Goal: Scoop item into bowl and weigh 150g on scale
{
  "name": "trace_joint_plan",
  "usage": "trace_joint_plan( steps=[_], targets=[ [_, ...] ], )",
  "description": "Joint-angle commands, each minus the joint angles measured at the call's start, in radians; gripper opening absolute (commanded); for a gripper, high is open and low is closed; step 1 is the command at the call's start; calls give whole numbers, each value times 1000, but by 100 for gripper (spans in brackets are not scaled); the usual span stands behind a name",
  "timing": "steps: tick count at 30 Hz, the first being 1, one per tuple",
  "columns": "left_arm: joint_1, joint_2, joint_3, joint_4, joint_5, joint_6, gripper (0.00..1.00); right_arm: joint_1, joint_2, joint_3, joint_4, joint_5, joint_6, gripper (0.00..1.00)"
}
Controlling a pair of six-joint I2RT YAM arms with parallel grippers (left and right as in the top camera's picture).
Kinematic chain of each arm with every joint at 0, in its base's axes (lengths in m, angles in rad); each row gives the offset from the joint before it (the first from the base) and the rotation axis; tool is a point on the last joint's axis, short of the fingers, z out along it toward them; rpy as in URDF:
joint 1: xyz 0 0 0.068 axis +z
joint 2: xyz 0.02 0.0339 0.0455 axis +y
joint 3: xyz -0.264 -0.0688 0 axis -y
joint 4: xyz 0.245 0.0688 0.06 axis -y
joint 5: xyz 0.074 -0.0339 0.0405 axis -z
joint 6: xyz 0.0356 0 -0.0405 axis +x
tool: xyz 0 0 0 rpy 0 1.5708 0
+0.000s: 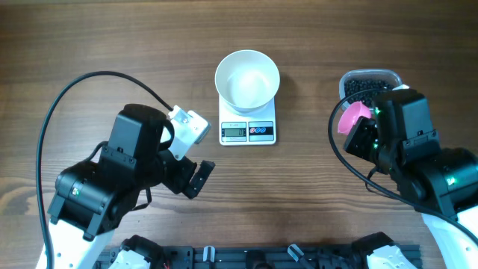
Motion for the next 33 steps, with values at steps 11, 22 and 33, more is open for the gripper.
trace_joint_plan(
  steps=[11,22,33],
  targets=[
    [8,0,12,-6,-3,-25,100,-4,-10,21,-9,-2,-16,4],
    [8,-14,12,-20,-19,-17,100,-4,-10,21,-17,-2,-16,4],
    [8,-47,12,-29,-14,31,100,-4,-10,21,-18,-2,-16,4]
  ],
)
